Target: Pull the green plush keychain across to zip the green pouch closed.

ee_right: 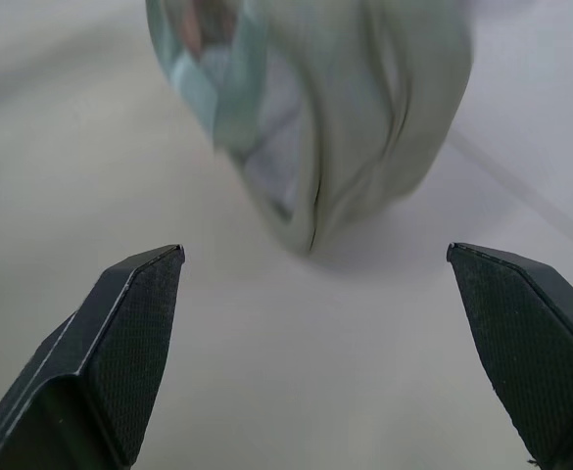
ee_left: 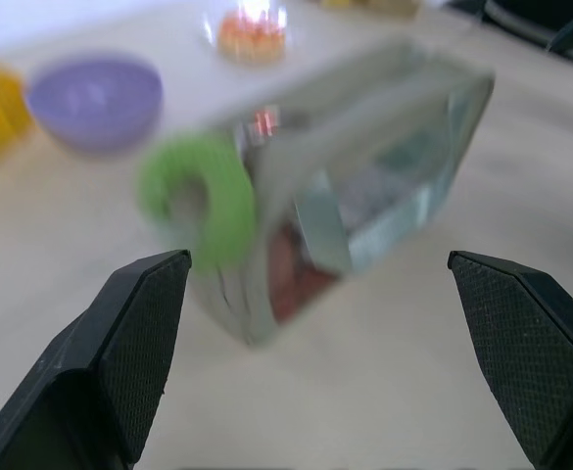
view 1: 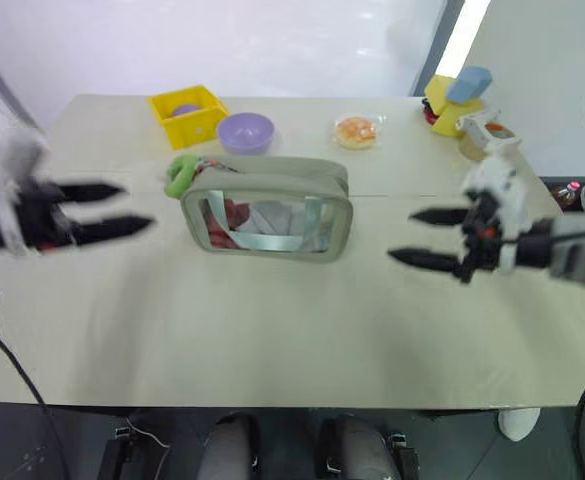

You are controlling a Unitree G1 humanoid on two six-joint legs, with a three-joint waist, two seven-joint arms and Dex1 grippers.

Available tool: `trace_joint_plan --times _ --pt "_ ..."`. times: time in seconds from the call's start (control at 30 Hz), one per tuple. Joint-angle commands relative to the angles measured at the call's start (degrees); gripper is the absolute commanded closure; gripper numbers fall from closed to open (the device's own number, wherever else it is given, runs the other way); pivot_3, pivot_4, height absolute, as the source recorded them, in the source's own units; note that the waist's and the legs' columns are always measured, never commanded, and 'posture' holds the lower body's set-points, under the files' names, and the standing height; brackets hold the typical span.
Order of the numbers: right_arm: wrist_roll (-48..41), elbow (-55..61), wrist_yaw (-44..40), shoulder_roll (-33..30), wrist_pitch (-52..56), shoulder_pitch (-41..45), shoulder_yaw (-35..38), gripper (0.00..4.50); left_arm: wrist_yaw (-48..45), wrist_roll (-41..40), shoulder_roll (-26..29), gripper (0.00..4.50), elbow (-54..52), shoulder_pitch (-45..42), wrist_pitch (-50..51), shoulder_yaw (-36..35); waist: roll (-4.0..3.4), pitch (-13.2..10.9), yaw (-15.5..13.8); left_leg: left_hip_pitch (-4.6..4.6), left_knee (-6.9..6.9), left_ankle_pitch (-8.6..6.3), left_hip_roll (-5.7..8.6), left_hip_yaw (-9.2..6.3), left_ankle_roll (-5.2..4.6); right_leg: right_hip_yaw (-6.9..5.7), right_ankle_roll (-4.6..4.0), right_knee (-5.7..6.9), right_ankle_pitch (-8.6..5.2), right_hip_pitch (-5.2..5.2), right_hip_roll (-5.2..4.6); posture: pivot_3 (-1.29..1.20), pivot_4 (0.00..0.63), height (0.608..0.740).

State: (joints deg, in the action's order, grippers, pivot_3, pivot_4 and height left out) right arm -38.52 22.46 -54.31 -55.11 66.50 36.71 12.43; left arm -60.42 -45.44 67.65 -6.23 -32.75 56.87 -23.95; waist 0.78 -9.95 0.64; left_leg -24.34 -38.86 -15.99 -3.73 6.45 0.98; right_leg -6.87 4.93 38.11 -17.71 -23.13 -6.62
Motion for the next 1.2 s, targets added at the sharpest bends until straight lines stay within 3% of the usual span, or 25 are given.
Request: trace_joint_plan --times 0.03,0.2,0.4,0.53,0.77,0.93,1.03,1.2 --pt "0.1 -3.8 -0.6 0.5 -2.6 5.3 -3.5 0.02 -2.9 4.2 0.1 0.0 6.1 -4.4 -6.1 6.0 0.01 0.0 0.0 -0.02 0.02 0.05 0.0 0.05 0.08 0.01 0.01 -0.01 0.0 -0.03 -0.01 0.0 0.15 0.739" --pt "3.8 -8.0 0.2 1.7 -7.9 8.9 -8.5 0.02 -4.2 10.3 -0.9 0.0 16.0 -11.1 -12.2 11.9 0.12 -0.1 0.0 -0.14 -0.1 0.08 -0.01 0.36 0.13 0.04 0.03 0.11 0.0 -0.2 -0.01 0.0 0.15 0.739" --pt "7.8 -10.5 0.6 5.1 -13.8 14.5 -13.7 0.02 -5.8 13.1 -1.6 0.0 20.3 -14.0 -15.3 13.4 0.15 -0.1 0.2 -0.13 -0.16 0.08 -0.05 0.63 0.12 0.31 0.16 0.2 0.09 -0.35 -0.01 0.0 0.15 0.739" --pt "9.4 -11.4 0.3 7.6 -15.8 17.3 -16.6 0.02 -6.3 14.0 -1.8 0.0 20.4 -13.9 -15.2 13.5 0.15 -0.1 0.1 -0.13 -0.17 0.08 -0.07 0.7 0.12 0.35 0.16 0.23 0.09 -0.39 -0.01 0.0 0.15 0.739" --pt "14.0 -13.8 1.8 18.7 -18.9 23.5 -25.7 0.02 -7.2 13.4 -1.1 0.0 17.6 -11.9 -13.3 12.2 0.15 -0.1 0.4 -0.13 -0.22 0.08 -0.11 0.83 0.13 0.48 0.17 0.46 0.09 -0.55 -0.01 0.0 0.15 0.739" --pt "20.7 -18.1 0.3 20.3 -22.7 25.0 -32.2 0.02 -6.1 12.5 -1.7 0.0 14.5 -10.3 -11.9 11.1 0.21 -0.1 0.0 -0.15 -0.26 0.08 -0.09 0.87 0.11 0.51 0.17 0.45 0.09 -0.54 -0.05 0.0 0.15 0.739" --pt "22.4 -19.6 -2.0 20.1 -24.9 25.7 -33.2 0.78 -5.6 12.0 -1.6 0.0 13.2 -8.8 -11.2 9.8 0.22 -0.1 0.2 -0.15 -0.27 0.08 -0.09 0.87 0.11 0.52 0.17 0.45 0.09 -0.54 -0.05 0.0 0.15 0.739" --pt "25.3 -22.1 -4.3 20.3 -30.1 26.9 -33.3 3.32 -4.4 11.5 -1.9 0.0 11.8 -7.3 -10.6 8.7 0.23 -0.1 0.4 -0.14 -0.26 0.08 -0.1 0.91 0.12 0.54 0.17 0.58 0.09 -0.63 -0.04 0.0 0.15 0.739"
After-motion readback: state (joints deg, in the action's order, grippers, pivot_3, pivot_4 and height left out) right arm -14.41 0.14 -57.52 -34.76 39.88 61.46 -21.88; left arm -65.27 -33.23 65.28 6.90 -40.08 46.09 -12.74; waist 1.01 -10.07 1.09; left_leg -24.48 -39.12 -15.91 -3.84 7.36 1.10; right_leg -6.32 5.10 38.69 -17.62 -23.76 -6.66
